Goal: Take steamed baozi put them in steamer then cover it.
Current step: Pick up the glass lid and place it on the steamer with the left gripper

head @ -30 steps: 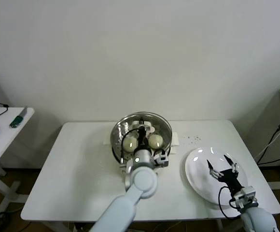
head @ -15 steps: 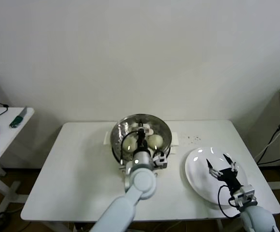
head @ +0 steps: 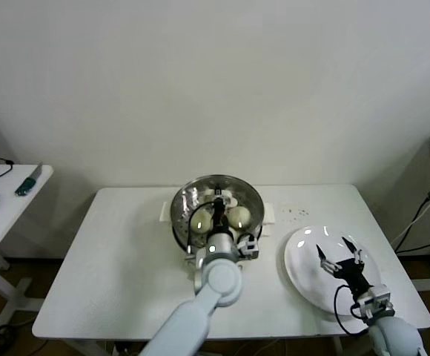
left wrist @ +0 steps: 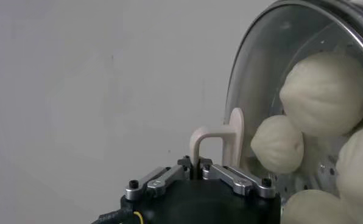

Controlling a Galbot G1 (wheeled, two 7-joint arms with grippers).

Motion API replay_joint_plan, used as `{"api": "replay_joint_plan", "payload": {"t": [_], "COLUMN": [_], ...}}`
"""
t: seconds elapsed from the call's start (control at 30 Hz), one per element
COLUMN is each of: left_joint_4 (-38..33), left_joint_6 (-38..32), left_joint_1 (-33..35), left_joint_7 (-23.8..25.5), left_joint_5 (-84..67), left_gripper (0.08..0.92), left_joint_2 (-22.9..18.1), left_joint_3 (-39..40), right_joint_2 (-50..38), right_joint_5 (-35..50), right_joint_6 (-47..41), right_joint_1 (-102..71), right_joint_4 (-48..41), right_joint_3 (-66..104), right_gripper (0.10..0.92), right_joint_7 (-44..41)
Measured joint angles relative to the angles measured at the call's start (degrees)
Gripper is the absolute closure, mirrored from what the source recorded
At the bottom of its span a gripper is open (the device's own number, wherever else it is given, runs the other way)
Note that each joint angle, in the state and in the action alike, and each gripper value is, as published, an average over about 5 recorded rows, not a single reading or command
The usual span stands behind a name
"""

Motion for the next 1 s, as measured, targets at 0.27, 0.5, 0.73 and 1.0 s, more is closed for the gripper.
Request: {"api": "replay_joint_plan", "payload": {"t": [0.27, 0.5, 0.73, 1.0], "left_joint_4": [0.66, 0.84, -0.46, -4.23], "left_joint_6": [0.00, -0.02, -0.10, -0.10], "left_joint_1": [0.23, 0.30, 0.43, 1.31], "left_joint_7": [-1.18, -2.25, -1.87, -0.34], "left_joint_5": [-0.06, -0.67, -1.59, -3.08], "left_gripper": [0.854, 0.853, 0.702, 0.468], "left_joint_2": [0.13, 0.44, 1.55, 3.72], "left_joint_3": [0.15, 0.18, 0.60, 0.72], "right_joint_2": [0.22, 0.52, 0.26, -0.05], "right_joint_5": [-0.10, -0.20, -0.17, 0.08], "right_joint_6": [0.09, 0.13, 0.00, -1.42], "right_joint_1": [-0.08, -0.11, -0.31, -0.75], "right_joint_4": [-0.01, 0.00, 0.11, 0.96], "right_joint_3": [0.10, 0.12, 0.42, 0.52], "right_gripper": [0.203, 0.203, 0.203, 0.203], "right_joint_7": [-0.19, -0.34, -0.40, -0.41]}}
